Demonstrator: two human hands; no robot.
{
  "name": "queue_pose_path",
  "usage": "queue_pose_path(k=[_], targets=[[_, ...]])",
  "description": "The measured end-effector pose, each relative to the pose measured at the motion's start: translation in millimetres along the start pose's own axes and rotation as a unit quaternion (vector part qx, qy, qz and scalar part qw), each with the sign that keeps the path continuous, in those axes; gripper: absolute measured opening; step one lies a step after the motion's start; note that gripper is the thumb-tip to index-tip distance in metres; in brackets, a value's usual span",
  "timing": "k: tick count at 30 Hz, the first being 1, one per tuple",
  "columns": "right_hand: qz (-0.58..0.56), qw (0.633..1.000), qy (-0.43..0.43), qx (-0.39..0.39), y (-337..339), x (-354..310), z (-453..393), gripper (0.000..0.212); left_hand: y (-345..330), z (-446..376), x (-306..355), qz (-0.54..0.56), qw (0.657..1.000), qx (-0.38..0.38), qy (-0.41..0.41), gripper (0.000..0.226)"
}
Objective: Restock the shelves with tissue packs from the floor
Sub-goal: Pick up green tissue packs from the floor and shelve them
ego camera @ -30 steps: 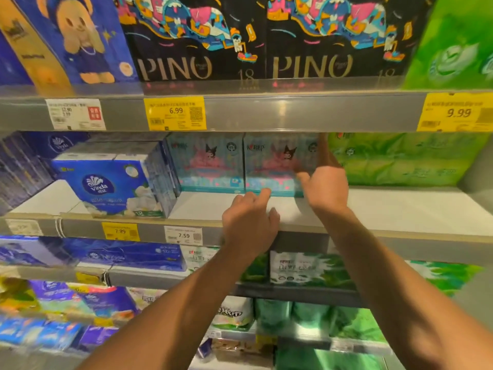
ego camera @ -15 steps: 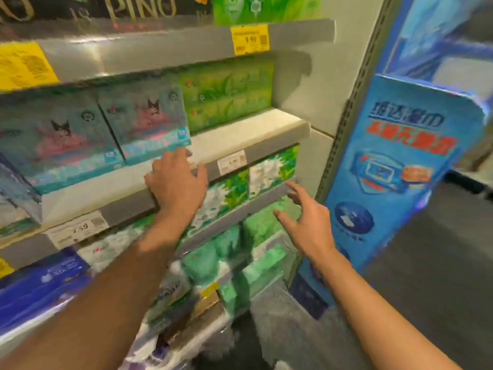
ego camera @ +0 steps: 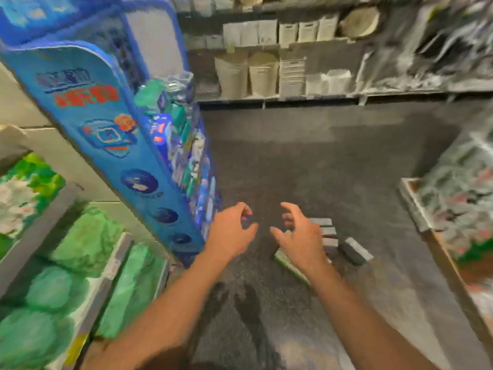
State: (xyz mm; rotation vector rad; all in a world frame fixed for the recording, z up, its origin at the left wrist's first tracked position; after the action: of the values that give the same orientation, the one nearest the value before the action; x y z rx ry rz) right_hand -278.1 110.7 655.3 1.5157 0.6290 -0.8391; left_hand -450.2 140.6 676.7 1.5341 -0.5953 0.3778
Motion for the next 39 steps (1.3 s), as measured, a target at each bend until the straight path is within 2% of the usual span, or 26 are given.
queue_pose_path(k=[4,8,10,13,20,26,31,35,39], targets=[[-0.011,0.993,-0.109,0.03,106,125,-7,0.06,-129,-40,116,0.019,0.994,-0.107,-0.016,0.027],[-0.011,0.974,-0.213,0.079,206,228,-11,0.052,-242,-52,227,0.069,0.971,-0.223,-0.044,0.021],[-0.002,0.963,-0.255,0.091,236,266,-17,0.055,-280,-57,259,0.089,0.96,-0.264,-0.034,0.021],[0.007,0.954,-0.289,0.076,251,302,-38,0.058,-316,-77,276,0.103,0.955,-0.278,-0.019,0.024],[0.01,0.94,-0.331,0.081,239,359,-129,0.066,-383,-172,261,0.069,0.943,-0.325,-0.005,0.027],[0.021,0.907,-0.411,0.086,211,455,-207,0.073,-473,-255,229,0.028,0.929,-0.369,0.004,0.04],[0.057,0.905,-0.42,0.032,151,576,-273,0.067,-590,-294,175,-0.024,0.915,-0.402,0.03,0.048],[0.097,0.908,-0.408,-0.014,78,709,-317,0.069,-716,-322,111,-0.054,0.908,-0.412,0.062,0.049],[0.146,0.886,-0.429,-0.099,12,837,-341,0.077,-830,-331,48,-0.073,0.899,-0.423,0.09,0.048]])
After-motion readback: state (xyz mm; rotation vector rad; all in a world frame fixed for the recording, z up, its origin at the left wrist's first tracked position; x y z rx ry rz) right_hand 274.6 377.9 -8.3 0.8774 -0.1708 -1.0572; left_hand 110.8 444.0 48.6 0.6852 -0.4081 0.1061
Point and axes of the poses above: each hand's wrist, its own z-axis away from the middle knuckle, its own y-axis out of the back of the hand, x = y × z, the point moved 5 cm from there along -z, towards the middle knuckle, and after that the axes turned 2 degrees about -y, right-handed, at the moved point
